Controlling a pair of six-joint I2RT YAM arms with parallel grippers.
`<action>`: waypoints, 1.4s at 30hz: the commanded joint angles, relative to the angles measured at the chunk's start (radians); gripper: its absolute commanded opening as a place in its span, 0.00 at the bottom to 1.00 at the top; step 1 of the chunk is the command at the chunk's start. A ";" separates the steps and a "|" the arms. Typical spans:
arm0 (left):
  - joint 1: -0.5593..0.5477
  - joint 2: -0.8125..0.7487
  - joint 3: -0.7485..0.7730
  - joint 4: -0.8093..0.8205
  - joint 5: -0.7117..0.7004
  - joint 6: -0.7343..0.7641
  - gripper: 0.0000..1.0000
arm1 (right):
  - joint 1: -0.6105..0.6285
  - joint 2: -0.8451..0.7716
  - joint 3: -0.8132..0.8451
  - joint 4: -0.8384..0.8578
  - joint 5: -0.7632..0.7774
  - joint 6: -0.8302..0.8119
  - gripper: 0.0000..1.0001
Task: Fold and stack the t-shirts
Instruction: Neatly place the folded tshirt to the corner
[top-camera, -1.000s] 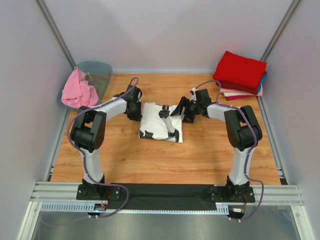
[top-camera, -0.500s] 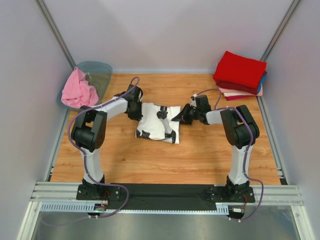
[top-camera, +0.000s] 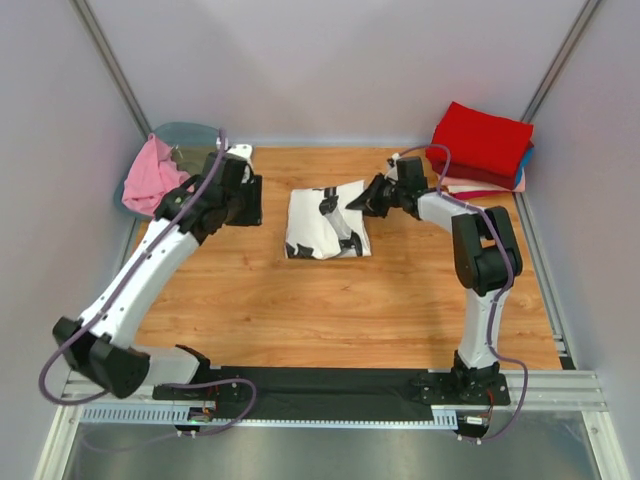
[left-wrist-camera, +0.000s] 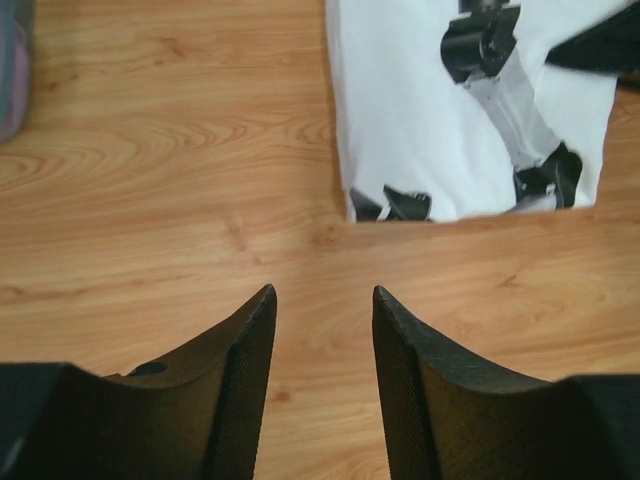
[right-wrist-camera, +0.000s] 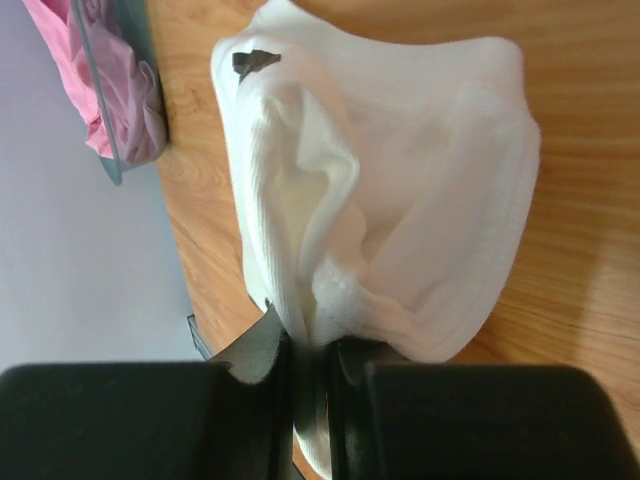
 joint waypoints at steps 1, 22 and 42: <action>0.001 -0.088 -0.105 -0.081 -0.019 0.080 0.52 | -0.020 -0.035 0.129 -0.127 0.029 -0.062 0.00; 0.002 -0.085 -0.341 -0.062 -0.154 0.118 0.47 | -0.175 0.297 1.029 -0.638 0.202 -0.409 0.00; 0.002 -0.009 -0.346 -0.073 -0.153 0.114 0.43 | -0.384 0.258 1.293 -0.601 0.210 -0.499 0.00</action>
